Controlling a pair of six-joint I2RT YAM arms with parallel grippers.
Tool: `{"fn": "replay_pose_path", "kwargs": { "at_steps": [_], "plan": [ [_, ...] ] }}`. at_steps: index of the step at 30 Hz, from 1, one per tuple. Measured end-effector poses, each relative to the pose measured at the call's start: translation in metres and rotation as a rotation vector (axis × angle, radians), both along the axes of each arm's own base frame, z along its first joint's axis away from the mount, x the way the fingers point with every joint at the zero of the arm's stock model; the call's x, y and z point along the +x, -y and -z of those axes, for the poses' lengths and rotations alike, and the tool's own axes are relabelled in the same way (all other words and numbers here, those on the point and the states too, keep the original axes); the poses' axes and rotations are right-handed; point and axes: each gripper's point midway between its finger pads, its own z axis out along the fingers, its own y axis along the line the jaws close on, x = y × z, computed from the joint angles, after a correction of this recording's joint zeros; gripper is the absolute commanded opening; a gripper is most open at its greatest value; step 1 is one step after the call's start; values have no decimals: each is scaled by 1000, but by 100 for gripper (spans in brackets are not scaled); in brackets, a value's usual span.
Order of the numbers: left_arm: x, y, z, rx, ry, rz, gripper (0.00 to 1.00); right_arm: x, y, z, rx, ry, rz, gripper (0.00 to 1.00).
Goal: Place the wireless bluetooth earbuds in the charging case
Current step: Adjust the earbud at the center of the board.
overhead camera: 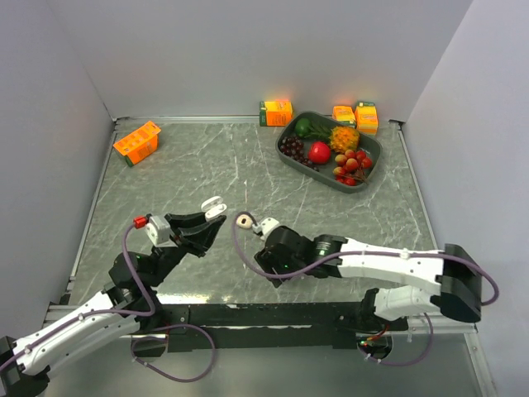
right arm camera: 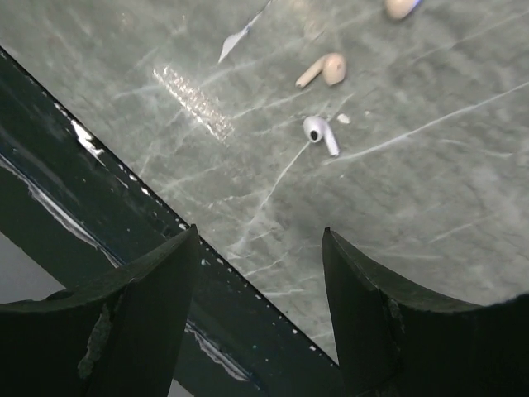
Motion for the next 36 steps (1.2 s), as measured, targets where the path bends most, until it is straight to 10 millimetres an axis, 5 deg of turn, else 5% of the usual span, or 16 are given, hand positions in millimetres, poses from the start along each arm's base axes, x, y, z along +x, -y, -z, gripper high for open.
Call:
{"fn": "replay_pose_path", "kwargs": {
  "at_steps": [10, 20, 36],
  "plan": [
    [-3, -6, 5, 14, -12, -4, 1, 13, -25, 8, -66, -45, -57, 58],
    [-1, -9, 8, 4, -27, -23, 1, 38, -18, 26, -106, -65, -15, 59],
    [28, -64, 38, -162, -262, -306, 1, 37, -26, 52, -116, -96, -40, 57]
  ]
}}
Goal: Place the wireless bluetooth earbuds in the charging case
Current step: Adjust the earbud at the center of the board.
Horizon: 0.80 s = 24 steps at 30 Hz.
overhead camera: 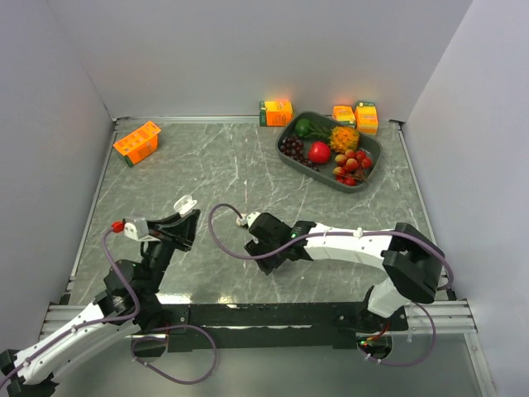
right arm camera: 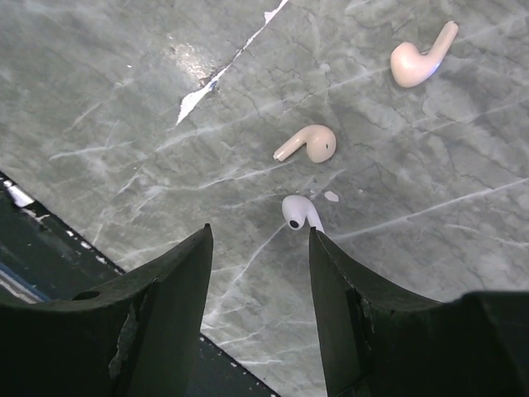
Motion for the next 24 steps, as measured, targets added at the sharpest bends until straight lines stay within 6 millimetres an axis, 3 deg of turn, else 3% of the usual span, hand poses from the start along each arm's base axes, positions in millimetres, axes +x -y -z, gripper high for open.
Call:
{"fn": "replay_pose_path", "kwargs": {
  "at_steps": [6, 15, 24],
  "plan": [
    [2, -19, 7, -20, -37, -78, 1, 1, 0, 10, -19, -9, 0, 56],
    [4, -27, 15, -3, -64, -119, 1, 5, 3, 25, -52, -21, 7, 50],
    [4, -28, 17, 1, -68, -126, 1, 10, 6, 28, -50, -14, 24, 35]
  ]
}}
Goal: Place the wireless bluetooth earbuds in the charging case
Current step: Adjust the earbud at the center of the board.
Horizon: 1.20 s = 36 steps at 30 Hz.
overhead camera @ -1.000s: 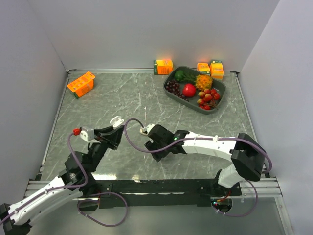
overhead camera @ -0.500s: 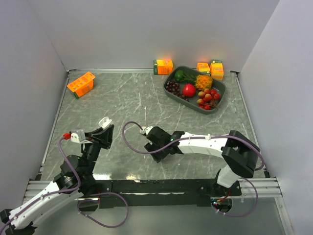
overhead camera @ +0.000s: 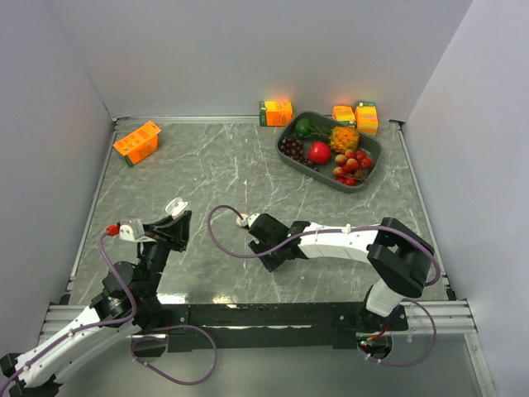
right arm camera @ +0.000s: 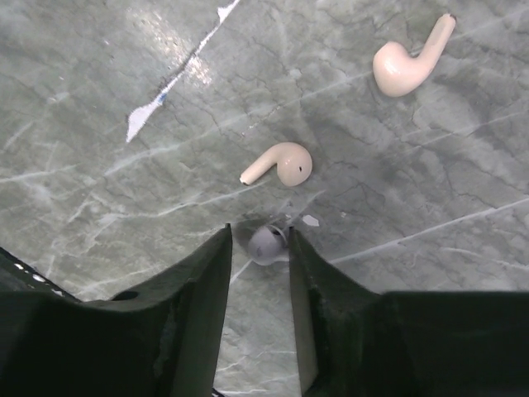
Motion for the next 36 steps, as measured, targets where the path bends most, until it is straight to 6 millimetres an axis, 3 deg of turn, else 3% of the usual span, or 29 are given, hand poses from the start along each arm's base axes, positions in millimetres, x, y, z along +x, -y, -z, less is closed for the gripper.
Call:
{"fn": "replay_pose_path", "kwargs": {
  "at_steps": [16, 19, 23, 27, 32, 36],
  "plan": [
    [0, 1, 1, 8, -2, 1, 1, 2, 3, 0, 0, 6, 39, 0],
    [1, 1, 2, 13, -3, 1, 1, 5, 9, -7, 26, -1, 85, 0],
    [1, 2, 1, 13, -2, 2, 1, 24, 15, -30, 136, -12, 221, 0],
    [1, 3, 1, 15, -2, 6, 1, 56, 26, -50, 269, -40, 431, 0],
    [2, 5, 2, 20, -6, 10, 1, 82, 39, -54, 363, -123, 679, 0],
    [3, 9, 3, 26, -9, 19, 1, 103, 39, -46, 397, -193, 873, 0]
  ]
}}
